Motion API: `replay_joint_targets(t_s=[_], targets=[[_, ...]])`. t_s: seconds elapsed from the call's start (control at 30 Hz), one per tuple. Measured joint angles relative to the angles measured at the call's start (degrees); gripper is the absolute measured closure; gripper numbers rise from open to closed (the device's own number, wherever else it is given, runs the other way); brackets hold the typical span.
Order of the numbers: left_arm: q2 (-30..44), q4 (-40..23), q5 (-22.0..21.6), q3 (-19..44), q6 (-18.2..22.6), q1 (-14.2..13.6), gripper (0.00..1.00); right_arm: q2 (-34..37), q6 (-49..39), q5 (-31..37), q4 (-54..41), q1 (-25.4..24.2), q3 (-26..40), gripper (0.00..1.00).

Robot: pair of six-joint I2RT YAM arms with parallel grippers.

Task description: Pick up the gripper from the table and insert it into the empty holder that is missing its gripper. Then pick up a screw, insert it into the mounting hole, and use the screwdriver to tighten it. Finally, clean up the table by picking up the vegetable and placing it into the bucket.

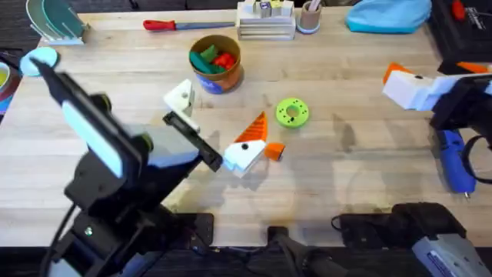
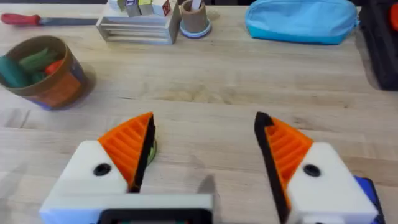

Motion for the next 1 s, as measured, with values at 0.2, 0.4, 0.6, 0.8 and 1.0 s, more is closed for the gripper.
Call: replay_joint_targets(t_s=[0.2, 0.4, 0.6, 0.8, 1.0], targets=[[-10.57, 1.92, 0.22, -8.08, -2.33, 0.00, 0.007, 0.00, 0.00, 0.00, 0.00, 0.00, 0.00, 0.066], [-10.86, 3.44, 1.67, -10.71, -3.34, 0.20, 0.008, 0.00, 0.02, 0.00, -0.02, 0.00, 0.00, 0.067], [-10.84, -1.65, 4.57, -10.71, -3.47, 4.15, 0.008, 0.00, 0.02, 0.00, 0.00, 0.00, 0.00, 0.067], [-10.85, -1.41, 7.31, -10.69, -3.63, 10.68, 0.008, 0.00, 0.02, 0.00, -0.02, 0.00, 0.01, 0.066], [-10.85, -1.38, 7.76, -10.69, -3.63, 12.83, 0.008, 0.00, 0.02, 0.00, -0.02, 0.00, 0.02, 0.066]])
